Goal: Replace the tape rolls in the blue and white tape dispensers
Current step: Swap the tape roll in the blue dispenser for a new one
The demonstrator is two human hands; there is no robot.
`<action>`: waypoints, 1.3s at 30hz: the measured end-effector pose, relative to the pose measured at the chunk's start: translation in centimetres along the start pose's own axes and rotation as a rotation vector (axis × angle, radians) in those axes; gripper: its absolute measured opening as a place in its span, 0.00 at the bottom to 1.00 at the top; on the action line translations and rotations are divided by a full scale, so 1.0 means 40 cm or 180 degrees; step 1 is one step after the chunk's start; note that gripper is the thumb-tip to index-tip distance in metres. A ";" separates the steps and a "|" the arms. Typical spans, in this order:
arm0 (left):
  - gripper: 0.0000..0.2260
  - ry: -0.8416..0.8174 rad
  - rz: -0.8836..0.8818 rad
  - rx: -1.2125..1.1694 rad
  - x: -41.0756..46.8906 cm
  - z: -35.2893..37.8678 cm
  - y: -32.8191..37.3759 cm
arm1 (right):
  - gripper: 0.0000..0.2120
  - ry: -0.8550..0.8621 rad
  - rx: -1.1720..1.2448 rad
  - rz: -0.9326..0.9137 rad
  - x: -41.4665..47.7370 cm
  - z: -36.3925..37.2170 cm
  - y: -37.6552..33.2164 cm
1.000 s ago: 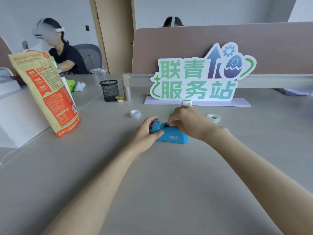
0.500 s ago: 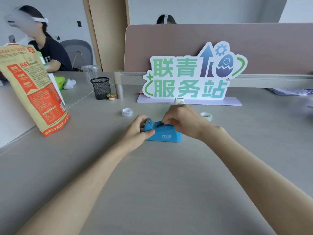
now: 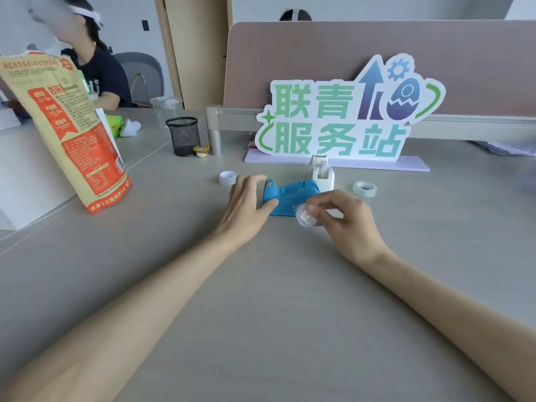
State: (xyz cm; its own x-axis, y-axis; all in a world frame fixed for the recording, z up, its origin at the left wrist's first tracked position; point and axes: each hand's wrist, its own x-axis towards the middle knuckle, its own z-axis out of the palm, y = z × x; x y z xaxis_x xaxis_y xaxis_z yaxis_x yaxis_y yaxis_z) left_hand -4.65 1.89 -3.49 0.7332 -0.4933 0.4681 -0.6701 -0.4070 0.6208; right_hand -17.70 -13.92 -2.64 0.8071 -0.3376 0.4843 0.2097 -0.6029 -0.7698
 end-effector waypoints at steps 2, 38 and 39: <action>0.12 0.0242 0.0541 0.0300 -0.044 -0.020 0.001 | 0.05 -0.0094 0.0554 0.0439 0.002 0.009 0.000; 0.14 -0.0894 0.0366 -0.0174 -0.093 -0.034 0.051 | 0.12 -0.0619 0.0678 0.0780 0.010 0.023 0.012; 0.13 -0.0869 0.0379 -0.0145 -0.092 -0.032 0.049 | 0.12 -0.0628 0.0672 0.0791 0.010 0.022 0.009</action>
State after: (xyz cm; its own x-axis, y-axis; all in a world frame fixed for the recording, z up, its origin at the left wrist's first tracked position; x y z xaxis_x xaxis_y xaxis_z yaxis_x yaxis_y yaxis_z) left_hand -8.52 3.89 -3.16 0.5874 -0.7265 0.3565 -0.7390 -0.3020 0.6022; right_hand -16.83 -13.65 -3.10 0.9341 -0.2968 0.1986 0.0867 -0.3509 -0.9324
